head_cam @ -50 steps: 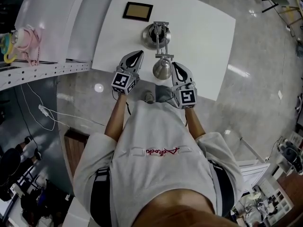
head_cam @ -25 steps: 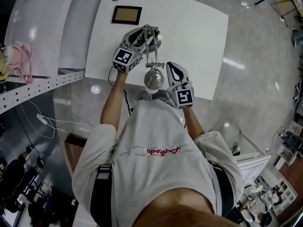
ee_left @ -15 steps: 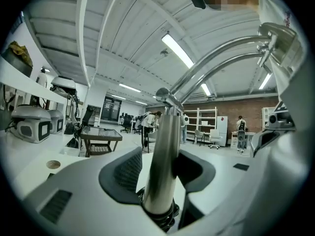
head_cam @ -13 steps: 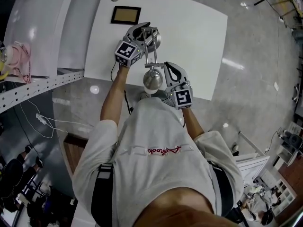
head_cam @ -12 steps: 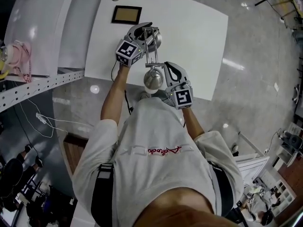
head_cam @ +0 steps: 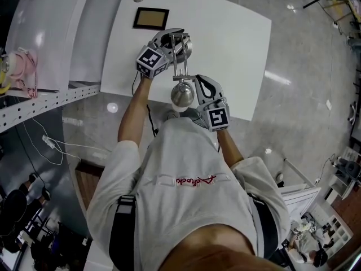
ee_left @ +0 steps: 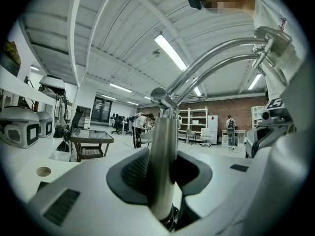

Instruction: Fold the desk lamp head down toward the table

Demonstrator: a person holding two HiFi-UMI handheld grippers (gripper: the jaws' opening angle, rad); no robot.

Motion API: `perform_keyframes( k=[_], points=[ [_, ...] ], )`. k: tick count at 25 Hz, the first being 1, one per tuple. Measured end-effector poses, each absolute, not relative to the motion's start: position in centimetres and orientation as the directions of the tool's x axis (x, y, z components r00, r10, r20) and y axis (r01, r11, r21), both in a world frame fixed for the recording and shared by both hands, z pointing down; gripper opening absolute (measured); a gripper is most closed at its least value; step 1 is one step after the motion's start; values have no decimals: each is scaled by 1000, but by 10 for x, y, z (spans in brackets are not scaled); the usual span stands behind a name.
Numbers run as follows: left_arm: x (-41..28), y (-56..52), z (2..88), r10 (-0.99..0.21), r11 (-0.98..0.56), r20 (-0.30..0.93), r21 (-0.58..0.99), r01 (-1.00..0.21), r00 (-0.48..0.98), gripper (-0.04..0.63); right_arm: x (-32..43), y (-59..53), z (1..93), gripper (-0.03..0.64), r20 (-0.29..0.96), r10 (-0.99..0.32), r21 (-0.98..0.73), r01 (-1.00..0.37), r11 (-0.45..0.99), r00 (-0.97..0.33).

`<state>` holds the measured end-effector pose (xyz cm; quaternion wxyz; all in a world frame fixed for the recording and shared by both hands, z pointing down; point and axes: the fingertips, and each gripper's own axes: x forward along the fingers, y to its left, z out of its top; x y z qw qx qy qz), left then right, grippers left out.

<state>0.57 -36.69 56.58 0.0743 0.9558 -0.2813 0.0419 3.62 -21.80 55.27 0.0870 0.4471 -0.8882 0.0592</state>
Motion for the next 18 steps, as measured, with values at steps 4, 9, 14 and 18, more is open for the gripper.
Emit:
perform_keyframes(
  k=[4, 9, 14, 18],
  points=[
    [6, -367, 566, -515, -841, 124, 116, -528, 848, 140, 38, -220, 550, 5, 204, -783, -12, -801, 598, -588],
    [6, -367, 564, -523, -836, 124, 118, -536, 843, 140, 36, -222, 538, 5, 214, -776, 64, -784, 618, -594],
    [6, -367, 566, -525, -834, 123, 120, -538, 842, 140, 25, -224, 511, 5, 199, -750, 462, -615, 639, -631],
    [6, -368, 565, -524, -835, 124, 119, -537, 843, 140, 19, -227, 494, 5, 189, -733, 716, -419, 558, -654]
  ],
)
